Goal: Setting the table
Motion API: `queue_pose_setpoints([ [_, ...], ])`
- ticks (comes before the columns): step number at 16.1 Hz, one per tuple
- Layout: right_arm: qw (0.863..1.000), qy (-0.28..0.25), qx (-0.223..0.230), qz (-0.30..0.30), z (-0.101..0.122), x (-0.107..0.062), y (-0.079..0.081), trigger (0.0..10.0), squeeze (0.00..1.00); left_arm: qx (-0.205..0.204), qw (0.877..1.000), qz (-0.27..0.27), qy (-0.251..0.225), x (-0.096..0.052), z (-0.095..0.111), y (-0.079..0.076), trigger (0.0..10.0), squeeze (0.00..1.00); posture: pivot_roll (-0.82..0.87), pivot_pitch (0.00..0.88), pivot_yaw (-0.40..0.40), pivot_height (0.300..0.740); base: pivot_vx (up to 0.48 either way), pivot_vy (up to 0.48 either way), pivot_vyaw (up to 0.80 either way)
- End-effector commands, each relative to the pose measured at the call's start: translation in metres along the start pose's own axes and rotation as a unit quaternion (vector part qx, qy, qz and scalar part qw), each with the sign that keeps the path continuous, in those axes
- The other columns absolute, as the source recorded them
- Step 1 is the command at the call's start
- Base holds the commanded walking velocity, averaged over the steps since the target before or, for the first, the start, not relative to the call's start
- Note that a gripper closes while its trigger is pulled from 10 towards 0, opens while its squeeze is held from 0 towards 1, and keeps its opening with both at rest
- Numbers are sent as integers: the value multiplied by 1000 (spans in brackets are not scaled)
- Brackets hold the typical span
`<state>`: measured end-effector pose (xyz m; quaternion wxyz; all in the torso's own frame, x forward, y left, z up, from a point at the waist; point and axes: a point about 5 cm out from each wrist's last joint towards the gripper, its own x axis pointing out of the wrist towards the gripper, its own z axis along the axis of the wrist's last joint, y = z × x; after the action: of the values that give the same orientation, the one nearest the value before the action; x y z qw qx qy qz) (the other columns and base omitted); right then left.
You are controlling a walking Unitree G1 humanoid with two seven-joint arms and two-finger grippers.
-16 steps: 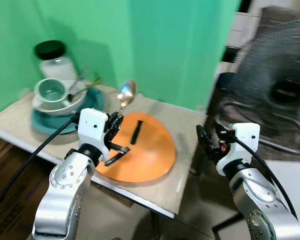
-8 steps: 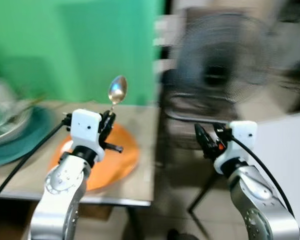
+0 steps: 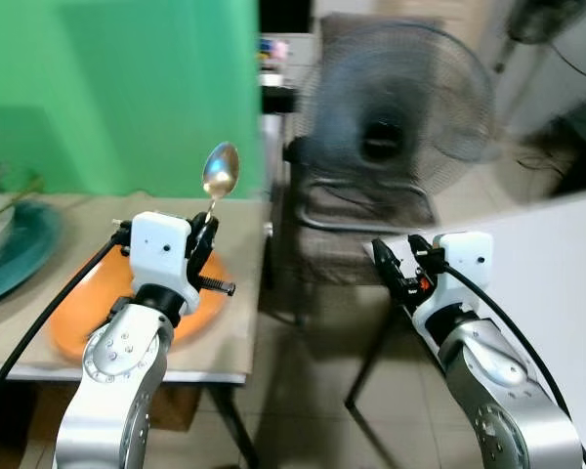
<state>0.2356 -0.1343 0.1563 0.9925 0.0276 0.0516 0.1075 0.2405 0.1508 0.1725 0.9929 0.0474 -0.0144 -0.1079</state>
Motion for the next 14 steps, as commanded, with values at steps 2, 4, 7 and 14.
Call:
queue_pose_setpoints([
  [2,1000,-5,-4,-11,3,-2,-4,10000,0,-5,1000,-9,-10,2,5,-4,10000,0,-99,0,26,740,0,0,-800],
  [4,1000,-3,-2,-17,2,-2,-4,10000,0,-7,1000,-10,-9,2,5,-5,10000,0,-102,0,30,740,0,0,-800],
  [7,1000,1,1,-27,2,-2,-6,10000,0,-3,1000,-16,-9,3,5,-6,10000,0,-104,0,33,740,0,0,-800],
  [14,1000,12,-8,-27,0,0,-7,10000,0,1,1000,-9,-7,2,3,-4,10000,0,-101,0,26,740,0,0,-787],
])
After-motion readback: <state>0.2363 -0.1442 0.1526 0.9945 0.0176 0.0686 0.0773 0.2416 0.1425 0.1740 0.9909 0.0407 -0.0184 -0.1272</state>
